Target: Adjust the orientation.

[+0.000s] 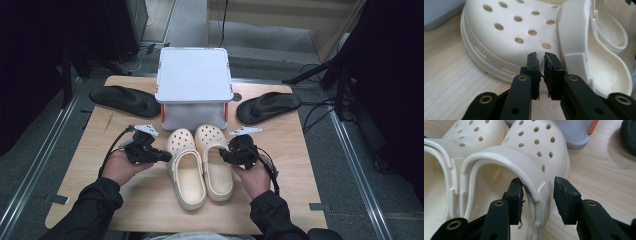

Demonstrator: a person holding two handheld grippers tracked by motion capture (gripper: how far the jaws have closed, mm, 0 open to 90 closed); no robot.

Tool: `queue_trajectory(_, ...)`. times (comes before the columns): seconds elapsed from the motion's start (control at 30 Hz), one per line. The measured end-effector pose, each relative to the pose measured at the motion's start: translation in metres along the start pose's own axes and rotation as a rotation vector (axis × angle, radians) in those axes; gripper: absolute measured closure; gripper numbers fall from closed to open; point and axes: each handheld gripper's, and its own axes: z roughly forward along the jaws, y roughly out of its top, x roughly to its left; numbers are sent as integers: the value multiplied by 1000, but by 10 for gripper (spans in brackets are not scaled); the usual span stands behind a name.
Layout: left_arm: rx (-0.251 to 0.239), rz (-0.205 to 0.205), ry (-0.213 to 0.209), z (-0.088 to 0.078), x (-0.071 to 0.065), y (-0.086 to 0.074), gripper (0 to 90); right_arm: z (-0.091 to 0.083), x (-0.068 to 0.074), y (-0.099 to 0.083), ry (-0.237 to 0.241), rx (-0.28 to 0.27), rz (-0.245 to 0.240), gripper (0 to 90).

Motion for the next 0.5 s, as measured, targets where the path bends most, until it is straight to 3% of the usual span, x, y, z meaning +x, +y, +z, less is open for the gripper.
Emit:
queue_trajectory(0.2, -57, 2, -1, -13, -2, 4, 735, -20, -1, 1, 66, -52, 2, 574)
queue_trajectory(0.37, -59, -10, 11, -19, 2, 10, 644, -34, 4, -1, 130, -93, -11, 556)
queue_trajectory(0.47, -55, -51, -12, -24, 2, 16, 669, -38, 10, -6, 159, -98, -24, 552)
queue_trajectory(0.5, -62, -42, -17, -26, 1, 18, 690, -40, 13, -9, 178, -103, -22, 551)
